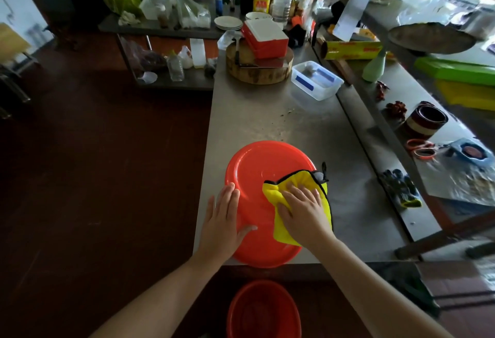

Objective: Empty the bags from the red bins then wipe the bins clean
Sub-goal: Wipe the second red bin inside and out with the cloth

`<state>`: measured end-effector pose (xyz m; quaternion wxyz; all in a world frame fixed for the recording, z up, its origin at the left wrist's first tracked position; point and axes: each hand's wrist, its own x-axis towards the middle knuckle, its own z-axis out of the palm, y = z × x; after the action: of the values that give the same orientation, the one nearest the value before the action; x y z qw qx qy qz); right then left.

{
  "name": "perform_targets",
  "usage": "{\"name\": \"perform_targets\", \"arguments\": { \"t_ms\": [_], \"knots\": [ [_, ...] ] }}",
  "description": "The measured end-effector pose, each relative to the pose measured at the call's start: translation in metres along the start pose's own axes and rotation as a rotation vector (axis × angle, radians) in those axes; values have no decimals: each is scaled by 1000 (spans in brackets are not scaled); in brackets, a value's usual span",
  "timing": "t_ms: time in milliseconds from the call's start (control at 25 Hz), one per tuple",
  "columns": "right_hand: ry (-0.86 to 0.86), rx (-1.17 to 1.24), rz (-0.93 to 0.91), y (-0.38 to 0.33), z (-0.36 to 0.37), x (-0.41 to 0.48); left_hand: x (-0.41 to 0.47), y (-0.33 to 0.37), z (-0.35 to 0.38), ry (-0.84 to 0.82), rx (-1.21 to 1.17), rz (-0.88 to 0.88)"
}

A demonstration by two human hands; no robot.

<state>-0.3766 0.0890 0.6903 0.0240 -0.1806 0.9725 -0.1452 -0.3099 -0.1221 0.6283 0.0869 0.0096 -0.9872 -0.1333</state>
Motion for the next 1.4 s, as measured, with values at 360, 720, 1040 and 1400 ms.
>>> {"name": "perform_targets", "arguments": {
  "t_ms": [360, 720, 1040, 1400],
  "knots": [
    [-165, 25, -187, -32, 6, 24, 4, -6, 5, 46, -139, 39],
    [-159, 25, -164, -69, 22, 92, 6, -9, 13, 82, -137, 62],
    [-28, 36, -210, -65, 24, 160, 5, -10, 15, 100, -86, 77],
    [-99, -197, 125, 9, -9, 154, 5, -8, 18, 90, -38, 54]
  ]
}}
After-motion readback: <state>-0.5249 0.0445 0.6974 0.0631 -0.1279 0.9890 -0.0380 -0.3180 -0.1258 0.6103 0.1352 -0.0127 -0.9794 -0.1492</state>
